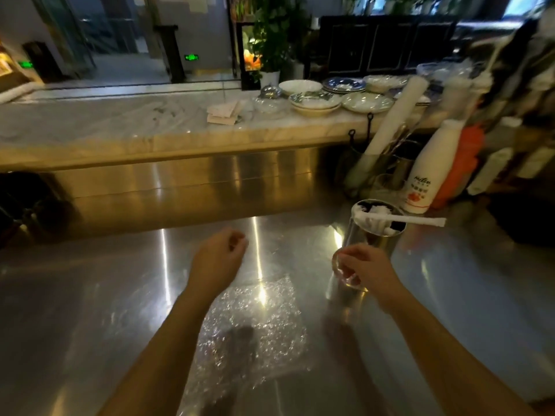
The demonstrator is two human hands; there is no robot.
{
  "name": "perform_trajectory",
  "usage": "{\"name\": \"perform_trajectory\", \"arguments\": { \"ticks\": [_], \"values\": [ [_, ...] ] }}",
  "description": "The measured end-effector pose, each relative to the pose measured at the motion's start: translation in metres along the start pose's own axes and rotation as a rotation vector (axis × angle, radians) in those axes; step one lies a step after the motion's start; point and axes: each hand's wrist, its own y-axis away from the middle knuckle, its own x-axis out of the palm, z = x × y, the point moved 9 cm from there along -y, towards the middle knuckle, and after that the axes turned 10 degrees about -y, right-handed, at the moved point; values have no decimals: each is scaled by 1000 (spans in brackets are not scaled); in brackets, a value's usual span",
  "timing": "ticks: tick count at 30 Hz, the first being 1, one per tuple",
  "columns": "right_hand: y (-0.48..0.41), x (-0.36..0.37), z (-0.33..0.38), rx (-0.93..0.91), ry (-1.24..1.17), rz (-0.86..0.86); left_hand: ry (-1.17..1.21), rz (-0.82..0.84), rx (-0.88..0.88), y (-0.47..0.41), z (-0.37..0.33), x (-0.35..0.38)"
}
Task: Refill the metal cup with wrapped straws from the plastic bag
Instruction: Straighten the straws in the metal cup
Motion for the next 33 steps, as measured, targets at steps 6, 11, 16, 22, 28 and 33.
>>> {"name": "perform_trajectory", "arguments": {
  "ticks": [6, 11, 16, 22, 28, 33],
  "values": [
    [18, -70, 22, -57, -59, -165, 93, 102, 290, -15, -106, 45],
    [32, -125, 26, -69, -181, -334, 87, 171, 452, -15, -170, 84],
    [30, -146, 41, -96, -285, -378, 74, 167, 584, -11, -218, 108],
    [16, -145, 49, -123, -279, -364, -45, 126, 690, -11, -245, 124],
    [3, -138, 77, -280, -192, -337, -59, 218, 703, -19, -245, 134],
    [-7, -117, 122, -474, -51, -272, 73, 255, 599, -36, -239, 134]
  ]
}}
